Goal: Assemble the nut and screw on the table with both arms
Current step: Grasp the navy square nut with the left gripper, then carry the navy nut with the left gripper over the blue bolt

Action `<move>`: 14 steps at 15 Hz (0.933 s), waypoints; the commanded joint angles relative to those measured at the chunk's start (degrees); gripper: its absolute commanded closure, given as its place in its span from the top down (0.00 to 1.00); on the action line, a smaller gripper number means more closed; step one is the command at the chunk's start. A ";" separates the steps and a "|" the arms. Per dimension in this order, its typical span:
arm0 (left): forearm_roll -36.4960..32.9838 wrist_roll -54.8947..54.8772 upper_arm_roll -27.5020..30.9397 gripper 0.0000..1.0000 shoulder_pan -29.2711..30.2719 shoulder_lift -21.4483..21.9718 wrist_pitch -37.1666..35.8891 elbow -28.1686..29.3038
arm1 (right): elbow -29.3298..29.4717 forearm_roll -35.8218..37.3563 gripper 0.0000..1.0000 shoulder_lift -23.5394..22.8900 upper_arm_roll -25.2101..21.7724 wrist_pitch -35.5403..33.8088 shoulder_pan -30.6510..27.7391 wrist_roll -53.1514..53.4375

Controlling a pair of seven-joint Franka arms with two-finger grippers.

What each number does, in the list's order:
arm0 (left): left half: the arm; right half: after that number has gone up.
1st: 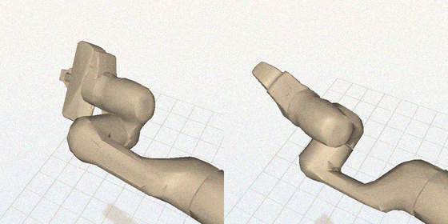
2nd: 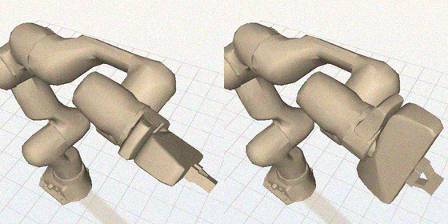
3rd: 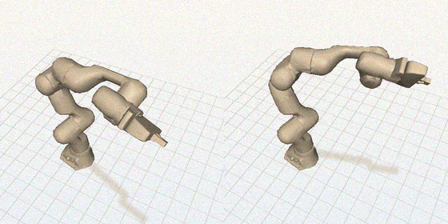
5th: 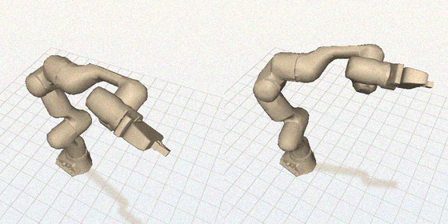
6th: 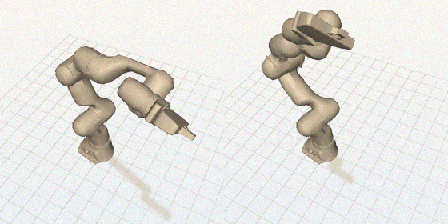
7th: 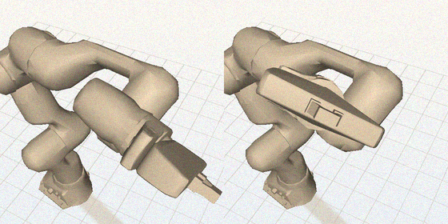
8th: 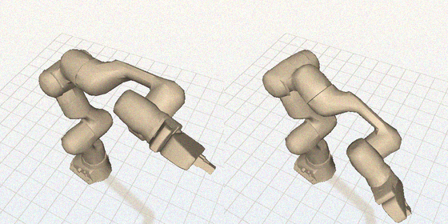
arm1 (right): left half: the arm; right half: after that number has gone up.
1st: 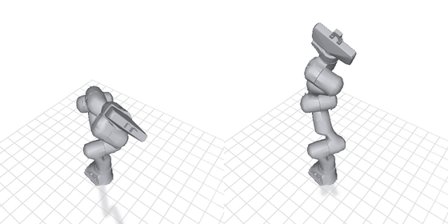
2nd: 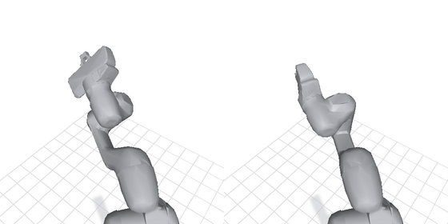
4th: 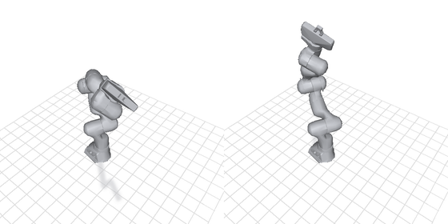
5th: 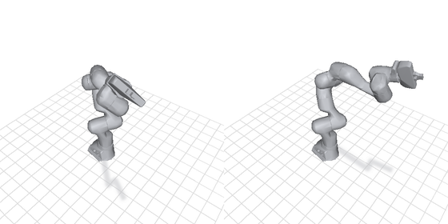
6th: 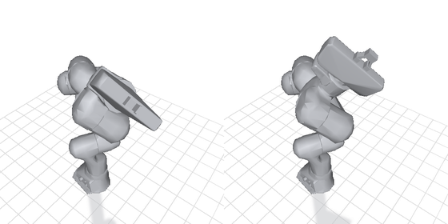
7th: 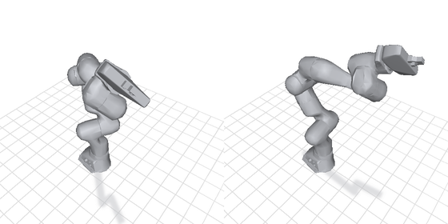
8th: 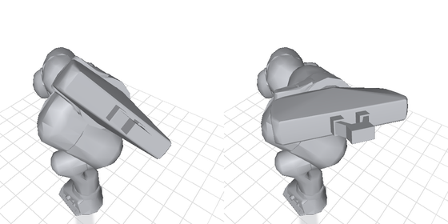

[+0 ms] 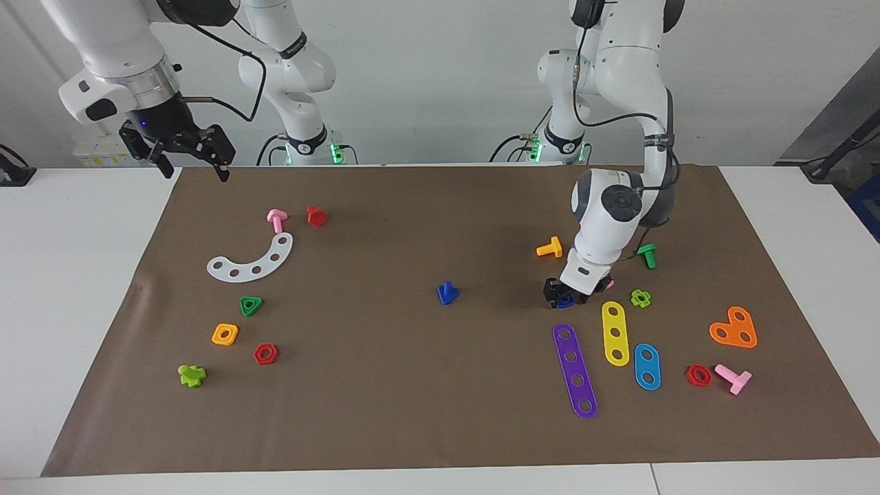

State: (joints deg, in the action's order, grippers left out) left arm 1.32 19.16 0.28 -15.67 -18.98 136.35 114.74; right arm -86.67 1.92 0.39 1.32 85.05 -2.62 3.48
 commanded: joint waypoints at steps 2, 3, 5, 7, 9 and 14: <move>-0.80 1.15 0.78 0.07 -0.77 0.87 -1.17 0.66 | 0.80 -1.39 1.00 -0.30 0.26 -1.38 -0.37 -1.02; -0.80 1.15 0.78 0.00 -0.77 1.04 -1.61 0.40 | 0.80 -1.48 1.00 -0.30 0.26 -1.38 -0.28 -1.01; -0.88 1.23 0.87 0.00 -0.94 1.22 -2.75 -1.26 | 0.71 -1.57 1.00 -0.21 0.26 -1.20 -0.28 -0.40; -0.88 1.23 0.87 0.00 -1.64 0.79 -6.52 -5.82 | -0.08 -2.09 1.00 0.14 0.26 -1.20 -0.19 1.35; -0.88 1.23 0.87 0.00 -2.87 -0.09 -8.38 -9.87 | -0.52 -2.45 1.00 0.32 0.26 -1.11 -0.19 1.36; -0.97 6.76 1.13 0.00 -9.80 -3.78 -10.65 -17.60 | -0.61 -3.59 1.00 0.40 0.35 -1.11 -0.19 1.27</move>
State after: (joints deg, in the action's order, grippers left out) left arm 1.32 22.52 0.24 -21.80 -19.47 129.02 102.76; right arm -86.92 -0.48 0.38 1.40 84.85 -2.60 3.94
